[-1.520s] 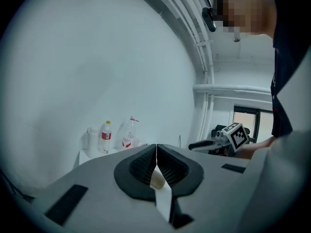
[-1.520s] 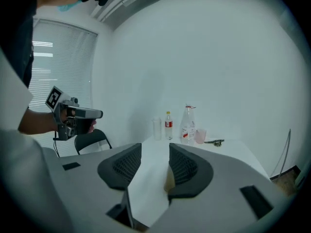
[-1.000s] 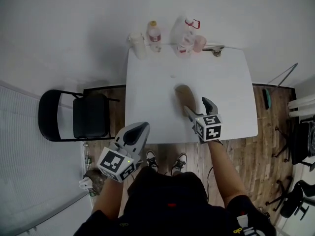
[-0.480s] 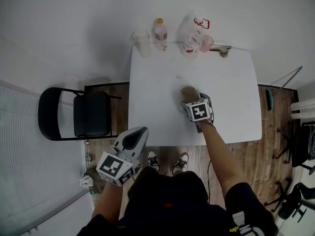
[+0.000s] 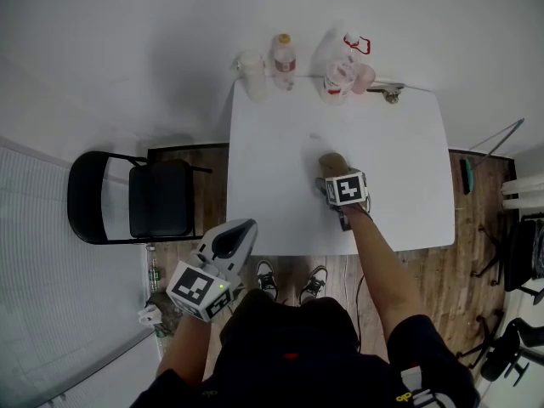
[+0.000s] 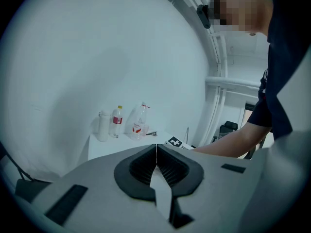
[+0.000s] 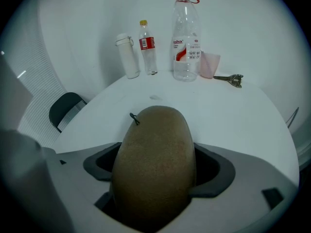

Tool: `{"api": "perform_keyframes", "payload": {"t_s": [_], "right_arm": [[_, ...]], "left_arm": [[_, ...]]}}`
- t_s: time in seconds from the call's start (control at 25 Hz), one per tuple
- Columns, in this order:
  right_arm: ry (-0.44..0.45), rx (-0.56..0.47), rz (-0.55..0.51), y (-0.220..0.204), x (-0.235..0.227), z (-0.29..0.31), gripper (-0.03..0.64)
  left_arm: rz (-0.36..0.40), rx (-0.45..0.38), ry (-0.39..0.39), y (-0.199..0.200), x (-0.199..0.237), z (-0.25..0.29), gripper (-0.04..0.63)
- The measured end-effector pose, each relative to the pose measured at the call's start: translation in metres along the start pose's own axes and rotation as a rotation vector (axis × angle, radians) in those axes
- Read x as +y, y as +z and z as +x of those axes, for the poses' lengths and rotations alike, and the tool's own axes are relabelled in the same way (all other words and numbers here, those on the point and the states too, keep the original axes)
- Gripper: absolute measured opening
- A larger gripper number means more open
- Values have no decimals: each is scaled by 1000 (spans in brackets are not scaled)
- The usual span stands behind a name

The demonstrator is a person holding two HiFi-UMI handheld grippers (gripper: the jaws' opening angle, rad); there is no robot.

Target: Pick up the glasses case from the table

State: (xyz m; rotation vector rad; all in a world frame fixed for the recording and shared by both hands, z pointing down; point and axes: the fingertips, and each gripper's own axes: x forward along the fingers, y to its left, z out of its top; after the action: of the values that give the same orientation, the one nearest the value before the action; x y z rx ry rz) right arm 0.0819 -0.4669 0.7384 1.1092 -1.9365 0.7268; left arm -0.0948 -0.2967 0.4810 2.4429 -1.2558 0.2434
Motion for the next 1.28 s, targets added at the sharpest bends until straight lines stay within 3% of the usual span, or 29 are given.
{"api": "perform_keyframes", "payload": {"t_s": [0.32, 0.72, 1.0, 1.28], "right_arm": [[4, -173, 29, 7, 3, -28, 416], [124, -531, 205, 45, 21, -187, 416], [83, -747, 156, 56, 31, -314, 416], [21, -884, 80, 46, 43, -407, 416]], "left_arm": [[17, -14, -4, 5, -2, -11, 21], [75, -68, -36, 30, -16, -22, 21], [111, -131, -88, 52, -45, -29, 21], [155, -193, -125, 82, -72, -41, 21]]}}
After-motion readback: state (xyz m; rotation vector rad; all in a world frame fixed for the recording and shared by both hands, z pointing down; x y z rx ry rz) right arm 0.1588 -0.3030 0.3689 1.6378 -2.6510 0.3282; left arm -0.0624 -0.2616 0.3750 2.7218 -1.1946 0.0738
